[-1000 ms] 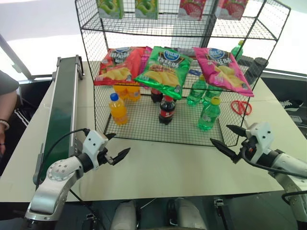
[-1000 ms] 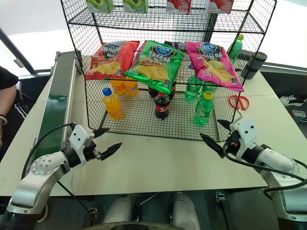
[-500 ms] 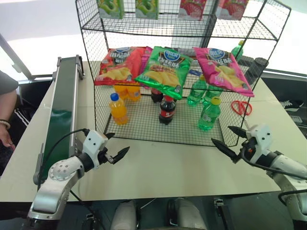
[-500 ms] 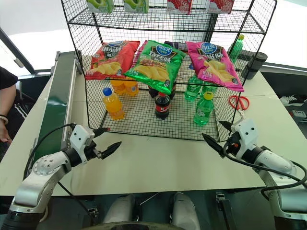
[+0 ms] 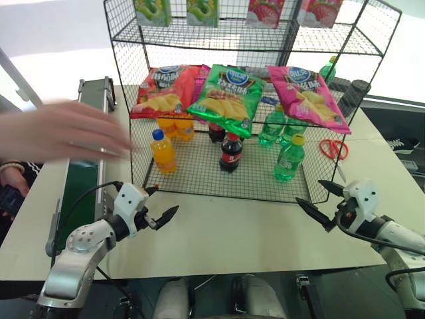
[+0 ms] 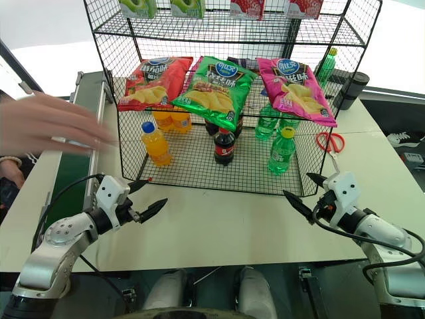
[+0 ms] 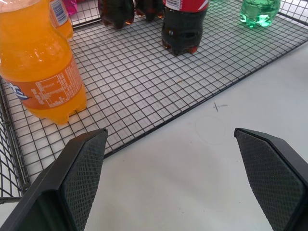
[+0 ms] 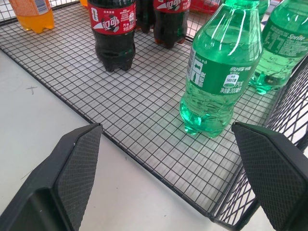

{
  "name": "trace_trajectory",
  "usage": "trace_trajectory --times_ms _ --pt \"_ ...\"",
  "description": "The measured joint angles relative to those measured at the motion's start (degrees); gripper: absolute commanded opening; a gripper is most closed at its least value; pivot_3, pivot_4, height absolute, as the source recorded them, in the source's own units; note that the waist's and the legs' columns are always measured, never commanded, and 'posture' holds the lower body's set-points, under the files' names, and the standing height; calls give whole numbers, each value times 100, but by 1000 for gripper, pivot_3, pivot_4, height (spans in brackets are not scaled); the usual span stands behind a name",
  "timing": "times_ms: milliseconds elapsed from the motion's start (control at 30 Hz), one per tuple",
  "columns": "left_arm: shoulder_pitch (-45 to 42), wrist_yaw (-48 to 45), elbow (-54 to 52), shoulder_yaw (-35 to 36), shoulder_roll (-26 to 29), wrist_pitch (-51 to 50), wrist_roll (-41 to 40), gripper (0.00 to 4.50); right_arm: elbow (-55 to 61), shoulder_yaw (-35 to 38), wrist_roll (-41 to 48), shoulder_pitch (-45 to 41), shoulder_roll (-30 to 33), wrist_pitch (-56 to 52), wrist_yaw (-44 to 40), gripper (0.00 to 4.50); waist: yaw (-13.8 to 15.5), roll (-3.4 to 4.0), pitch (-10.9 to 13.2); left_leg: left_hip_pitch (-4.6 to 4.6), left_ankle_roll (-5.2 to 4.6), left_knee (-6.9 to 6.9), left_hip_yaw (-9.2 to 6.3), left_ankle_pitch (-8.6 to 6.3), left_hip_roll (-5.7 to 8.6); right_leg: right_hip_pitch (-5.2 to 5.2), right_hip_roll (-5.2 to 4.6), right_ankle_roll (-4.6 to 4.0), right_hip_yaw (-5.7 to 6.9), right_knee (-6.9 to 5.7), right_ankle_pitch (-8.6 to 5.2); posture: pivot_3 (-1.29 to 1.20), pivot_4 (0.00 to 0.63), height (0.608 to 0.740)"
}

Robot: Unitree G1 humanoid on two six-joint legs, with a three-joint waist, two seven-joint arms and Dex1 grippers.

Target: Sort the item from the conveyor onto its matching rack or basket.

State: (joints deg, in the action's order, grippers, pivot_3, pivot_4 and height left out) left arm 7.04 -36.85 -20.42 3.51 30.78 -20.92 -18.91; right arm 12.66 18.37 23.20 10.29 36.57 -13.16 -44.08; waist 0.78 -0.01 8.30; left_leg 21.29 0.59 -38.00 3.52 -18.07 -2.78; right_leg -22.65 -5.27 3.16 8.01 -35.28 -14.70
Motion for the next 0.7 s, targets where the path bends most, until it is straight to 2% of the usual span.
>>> trace_trajectory --times_ms 700 --pt "3 92 -1 13 -60 10 -49 4500 75 -204 -7 -213 -7 -143 178 4480 1 0 -1 0 0 -1 1 0 0 0 0 0 0 0 0 0 150 736"
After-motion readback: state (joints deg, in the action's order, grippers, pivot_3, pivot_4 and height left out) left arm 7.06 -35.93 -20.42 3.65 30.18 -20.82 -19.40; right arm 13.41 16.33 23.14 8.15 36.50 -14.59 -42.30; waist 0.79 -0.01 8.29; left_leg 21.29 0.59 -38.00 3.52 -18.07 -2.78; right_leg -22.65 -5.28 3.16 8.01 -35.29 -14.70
